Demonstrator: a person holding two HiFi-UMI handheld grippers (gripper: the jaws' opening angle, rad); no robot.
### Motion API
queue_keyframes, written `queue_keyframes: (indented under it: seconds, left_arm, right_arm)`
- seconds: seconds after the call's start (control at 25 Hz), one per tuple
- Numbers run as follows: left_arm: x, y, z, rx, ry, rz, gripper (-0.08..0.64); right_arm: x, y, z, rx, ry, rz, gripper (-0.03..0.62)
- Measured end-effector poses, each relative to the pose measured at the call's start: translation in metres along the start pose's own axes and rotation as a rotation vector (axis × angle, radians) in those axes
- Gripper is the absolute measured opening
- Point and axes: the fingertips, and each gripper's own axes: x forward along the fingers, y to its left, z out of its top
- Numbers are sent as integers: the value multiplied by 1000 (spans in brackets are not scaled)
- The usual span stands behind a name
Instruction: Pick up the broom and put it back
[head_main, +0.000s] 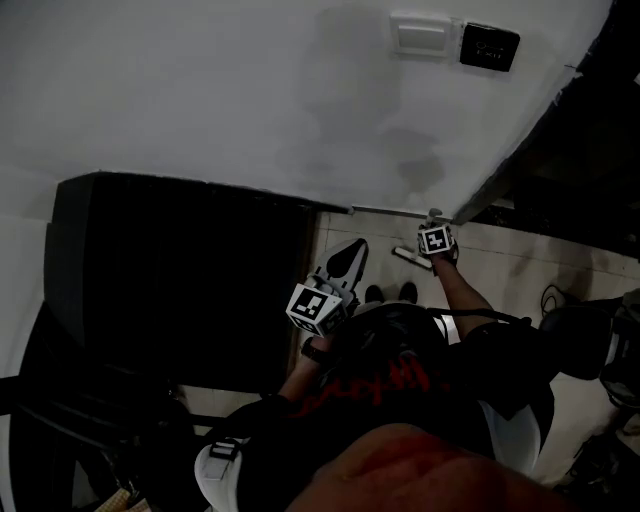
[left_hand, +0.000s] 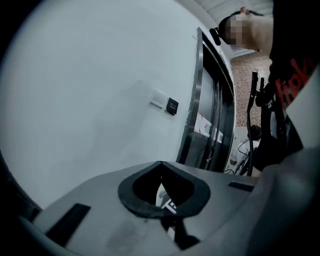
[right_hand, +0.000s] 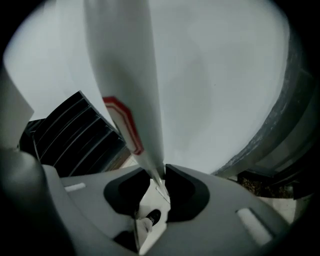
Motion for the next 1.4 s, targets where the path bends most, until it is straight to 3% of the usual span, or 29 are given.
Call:
queue_keyframes:
  seconds: [0.12,0.32,0.4,0.6,0.76,0.92,1.04,1.4]
  left_arm:
    - [-1,-3,-5,10,18,14,2]
    - [7,-15,-11,16,95,30,2]
    - [3,-15,-18,27,113,46,2]
    - [-15,-8,-44,10,123,87,3]
    - [-30,-26,-59,29,116,54,2]
    - [-59,-53,-70,29,123,3,2]
    - [-93,-72,-74,48,72,-11,2]
    - [-196,-129,-76,37,-27,-70,2]
  right_arm:
    - [5,-16,21,2,-55,-35,92]
    - [-4,-50,66,246,-239,-50,169]
    - [-12,-49,73,301,-280,-27,159]
    - [-40,-32,62,329,-351,-10,139]
    - [-80,-12,28,341,-404,-19,106]
    - [-137,32,-6,242,-451,-66,70]
    - [-193,79,-27,177,-520,-67,2]
    - [-363,228,-99,107,-691,6,0]
